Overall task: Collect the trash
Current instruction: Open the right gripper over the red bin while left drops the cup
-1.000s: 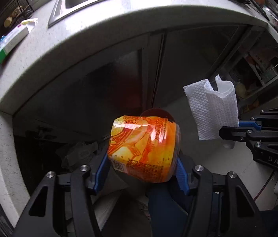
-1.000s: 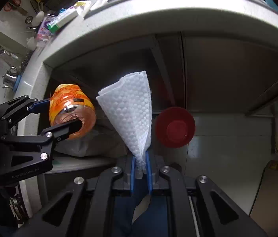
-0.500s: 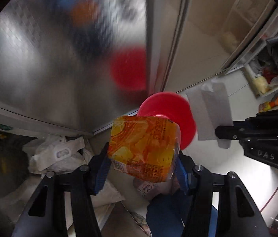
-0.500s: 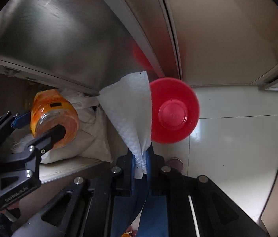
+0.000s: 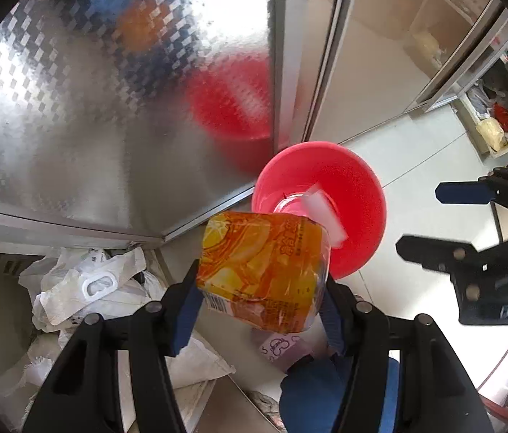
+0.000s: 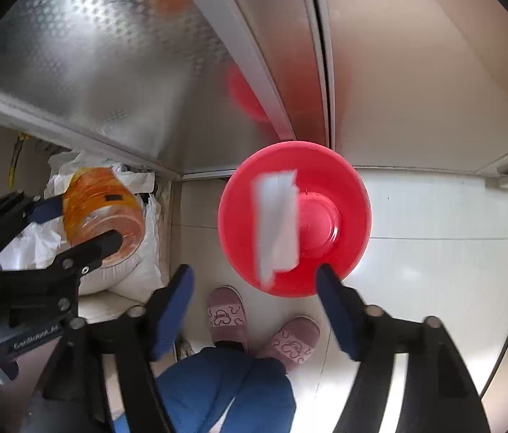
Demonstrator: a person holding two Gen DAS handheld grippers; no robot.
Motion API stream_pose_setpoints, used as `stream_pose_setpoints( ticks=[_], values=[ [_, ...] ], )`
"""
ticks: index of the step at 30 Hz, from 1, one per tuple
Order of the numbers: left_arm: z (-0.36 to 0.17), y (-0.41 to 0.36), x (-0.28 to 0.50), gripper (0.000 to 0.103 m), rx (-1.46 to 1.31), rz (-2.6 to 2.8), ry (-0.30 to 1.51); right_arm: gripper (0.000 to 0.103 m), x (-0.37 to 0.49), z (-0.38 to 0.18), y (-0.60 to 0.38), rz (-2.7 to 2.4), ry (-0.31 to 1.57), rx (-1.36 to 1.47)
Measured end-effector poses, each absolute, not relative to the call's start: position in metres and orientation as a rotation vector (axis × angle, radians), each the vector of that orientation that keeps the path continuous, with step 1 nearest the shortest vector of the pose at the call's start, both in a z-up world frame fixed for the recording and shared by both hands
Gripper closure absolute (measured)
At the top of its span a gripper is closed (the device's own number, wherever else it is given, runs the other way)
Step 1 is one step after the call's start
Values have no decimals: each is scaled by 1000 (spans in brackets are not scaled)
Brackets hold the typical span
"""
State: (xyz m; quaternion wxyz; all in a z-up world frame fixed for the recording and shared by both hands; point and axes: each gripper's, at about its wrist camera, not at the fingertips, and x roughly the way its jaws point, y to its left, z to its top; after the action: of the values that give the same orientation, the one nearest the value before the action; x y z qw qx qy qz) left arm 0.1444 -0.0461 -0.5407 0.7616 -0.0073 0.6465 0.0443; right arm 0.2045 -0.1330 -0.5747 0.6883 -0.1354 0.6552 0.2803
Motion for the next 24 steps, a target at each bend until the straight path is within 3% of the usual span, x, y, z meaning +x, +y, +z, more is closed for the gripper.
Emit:
stream_pose_setpoints(
  ticks=[3,8,11,24],
  values=[
    [-541,-41,146,47,-25,77,1401,19,208,-573,-150,647,1451,-314],
    [-543,-43,152,47,-38,50,1395,13,208,-572,-165,593,1412,-312],
    [-545,-48,156,47,-39,29,1391,4,208,-569,-178,538,1389,-276],
    [-552,-63,178,47,-19,-28,1407,2,212,-569,-210,419,1386,-206]
  ],
)
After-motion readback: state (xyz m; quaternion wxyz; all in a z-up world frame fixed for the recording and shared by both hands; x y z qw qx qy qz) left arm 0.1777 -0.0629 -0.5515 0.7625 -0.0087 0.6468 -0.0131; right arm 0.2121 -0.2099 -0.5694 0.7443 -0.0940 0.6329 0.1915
